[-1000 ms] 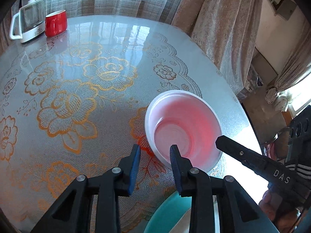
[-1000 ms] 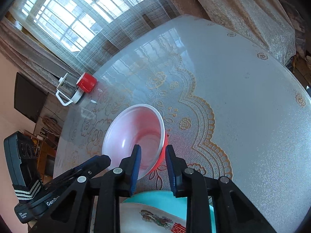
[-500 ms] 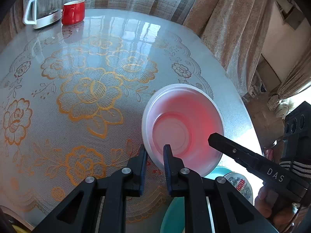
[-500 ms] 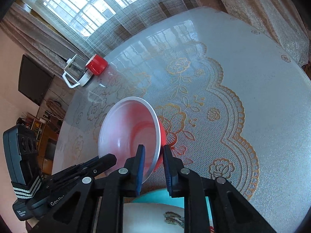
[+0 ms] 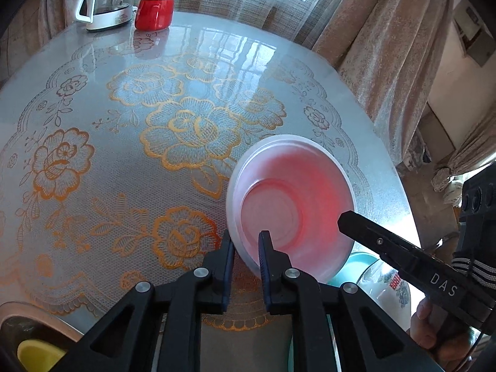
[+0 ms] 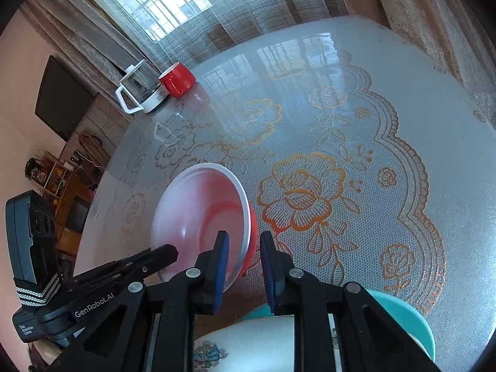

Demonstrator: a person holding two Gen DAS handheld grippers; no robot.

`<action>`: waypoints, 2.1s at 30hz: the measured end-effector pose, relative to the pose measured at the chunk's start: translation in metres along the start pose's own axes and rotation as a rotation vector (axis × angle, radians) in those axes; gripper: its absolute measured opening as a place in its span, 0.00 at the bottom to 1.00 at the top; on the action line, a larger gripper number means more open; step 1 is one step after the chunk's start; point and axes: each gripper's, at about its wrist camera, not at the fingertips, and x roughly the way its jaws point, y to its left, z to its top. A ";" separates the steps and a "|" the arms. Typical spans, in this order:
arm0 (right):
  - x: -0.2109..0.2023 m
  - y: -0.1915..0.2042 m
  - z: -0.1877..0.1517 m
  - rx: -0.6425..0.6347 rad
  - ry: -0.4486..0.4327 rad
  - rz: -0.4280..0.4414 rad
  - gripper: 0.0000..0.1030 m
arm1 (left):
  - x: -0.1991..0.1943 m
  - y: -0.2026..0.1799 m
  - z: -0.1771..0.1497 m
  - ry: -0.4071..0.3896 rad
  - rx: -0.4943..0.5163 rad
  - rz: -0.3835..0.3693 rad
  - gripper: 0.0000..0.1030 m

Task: Organize plates and bowls
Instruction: 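Lift the red bowl and carry it over the steel bowl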

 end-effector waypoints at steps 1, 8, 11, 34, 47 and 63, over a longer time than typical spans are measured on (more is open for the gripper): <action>-0.001 0.002 0.000 -0.007 -0.005 -0.006 0.18 | -0.003 -0.002 -0.003 -0.009 0.016 0.003 0.16; -0.012 0.011 -0.010 -0.008 -0.012 0.004 0.18 | -0.023 -0.007 -0.016 -0.058 0.039 0.018 0.17; -0.019 0.015 -0.013 -0.014 -0.018 0.026 0.18 | -0.035 -0.005 -0.024 -0.086 0.039 0.018 0.17; -0.059 0.098 -0.075 -0.145 -0.093 0.150 0.18 | -0.136 0.029 -0.101 -0.299 0.048 0.109 0.17; -0.042 0.132 -0.099 -0.169 -0.057 0.190 0.18 | -0.156 0.063 -0.133 -0.320 -0.016 0.156 0.17; -0.029 0.156 -0.120 -0.175 -0.029 0.219 0.18 | -0.174 0.099 -0.155 -0.335 -0.081 0.127 0.17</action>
